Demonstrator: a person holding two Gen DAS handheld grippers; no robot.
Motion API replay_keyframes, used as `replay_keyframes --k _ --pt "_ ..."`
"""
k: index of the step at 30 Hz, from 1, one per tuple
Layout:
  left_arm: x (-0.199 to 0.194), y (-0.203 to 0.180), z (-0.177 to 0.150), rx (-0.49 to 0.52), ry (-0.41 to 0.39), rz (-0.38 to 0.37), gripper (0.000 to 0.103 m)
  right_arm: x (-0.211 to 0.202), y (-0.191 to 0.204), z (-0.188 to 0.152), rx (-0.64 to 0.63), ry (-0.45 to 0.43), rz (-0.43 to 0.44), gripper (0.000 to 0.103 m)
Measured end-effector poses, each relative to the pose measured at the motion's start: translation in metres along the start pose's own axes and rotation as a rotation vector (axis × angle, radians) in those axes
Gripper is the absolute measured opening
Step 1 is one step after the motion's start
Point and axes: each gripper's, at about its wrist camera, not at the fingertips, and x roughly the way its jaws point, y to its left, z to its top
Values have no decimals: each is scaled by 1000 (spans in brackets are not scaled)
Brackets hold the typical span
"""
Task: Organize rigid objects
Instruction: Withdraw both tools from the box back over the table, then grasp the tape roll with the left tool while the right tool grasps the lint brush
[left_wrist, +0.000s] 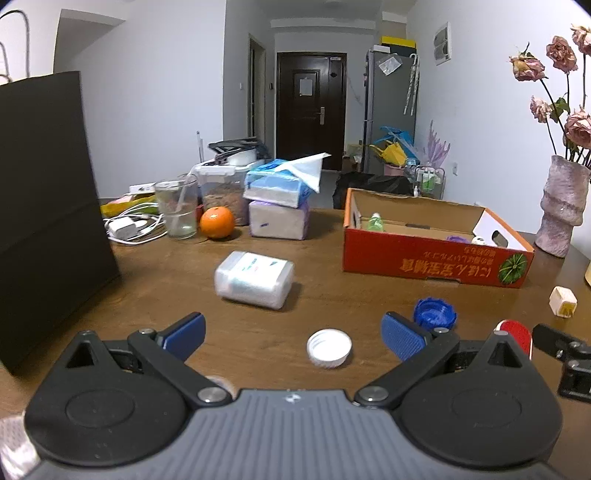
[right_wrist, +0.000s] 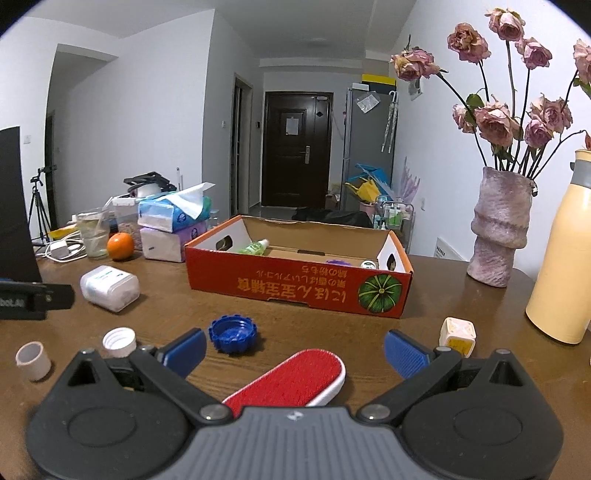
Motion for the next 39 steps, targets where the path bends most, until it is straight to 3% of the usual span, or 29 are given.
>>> replay_keyframes --k 13,21,26,27,35,39 --pt "-10 42 -30 20 62 35 103 -13 2 -16 6 26 1 103" --pt "11 63 -49 35 159 11 103 -9 1 -25 16 56 -13 103" --pt "26 66 -51 43 179 7 102 -4 1 -28 22 77 -24 103" --pt "29 66 -50 44 183 7 100 -2 1 -28 24 82 -26 103" --pt "48 60 -48 69 219 -27 45 11 2 -32 46 128 -30 103" --pt "46 58 -46 64 187 -40 44 19 5 -33 53 144 -34 103"
